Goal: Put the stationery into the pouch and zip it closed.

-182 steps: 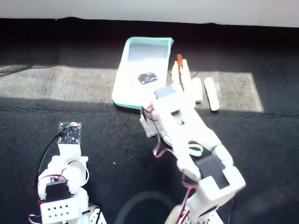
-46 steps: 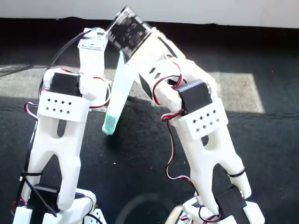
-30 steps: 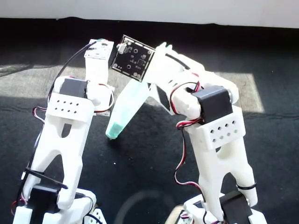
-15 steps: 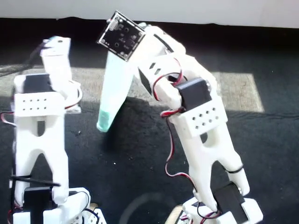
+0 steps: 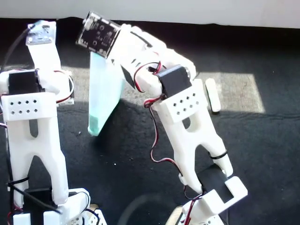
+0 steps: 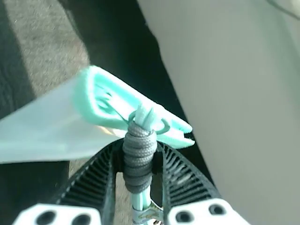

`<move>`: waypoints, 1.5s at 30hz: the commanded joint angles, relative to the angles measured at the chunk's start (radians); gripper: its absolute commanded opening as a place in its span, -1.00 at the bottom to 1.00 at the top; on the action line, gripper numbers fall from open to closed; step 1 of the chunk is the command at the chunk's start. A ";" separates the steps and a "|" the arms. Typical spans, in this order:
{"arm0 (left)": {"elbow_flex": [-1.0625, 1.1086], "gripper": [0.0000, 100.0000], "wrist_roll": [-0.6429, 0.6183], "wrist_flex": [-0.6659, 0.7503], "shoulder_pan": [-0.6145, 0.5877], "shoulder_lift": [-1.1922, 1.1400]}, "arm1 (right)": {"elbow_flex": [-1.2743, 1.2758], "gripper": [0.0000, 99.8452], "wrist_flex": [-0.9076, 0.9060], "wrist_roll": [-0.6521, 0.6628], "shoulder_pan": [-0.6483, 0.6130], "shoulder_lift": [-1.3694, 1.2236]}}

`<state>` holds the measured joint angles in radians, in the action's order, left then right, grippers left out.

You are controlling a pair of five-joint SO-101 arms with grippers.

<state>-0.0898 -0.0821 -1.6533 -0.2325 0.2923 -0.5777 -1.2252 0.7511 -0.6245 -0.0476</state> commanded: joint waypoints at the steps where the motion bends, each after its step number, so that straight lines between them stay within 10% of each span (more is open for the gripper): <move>1: -0.082 -0.95 -0.133 -0.003 -0.007 0.041 | -0.042 -0.99 -0.071 0.029 0.059 -0.008; 45: -0.403 -0.61 -0.582 -0.107 0.223 0.007 | -0.044 -0.99 -0.074 0.023 0.047 -0.116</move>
<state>-0.4411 -0.6529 -1.7530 -0.0269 0.2325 -0.6084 -1.2942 0.7633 -0.5861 -0.1642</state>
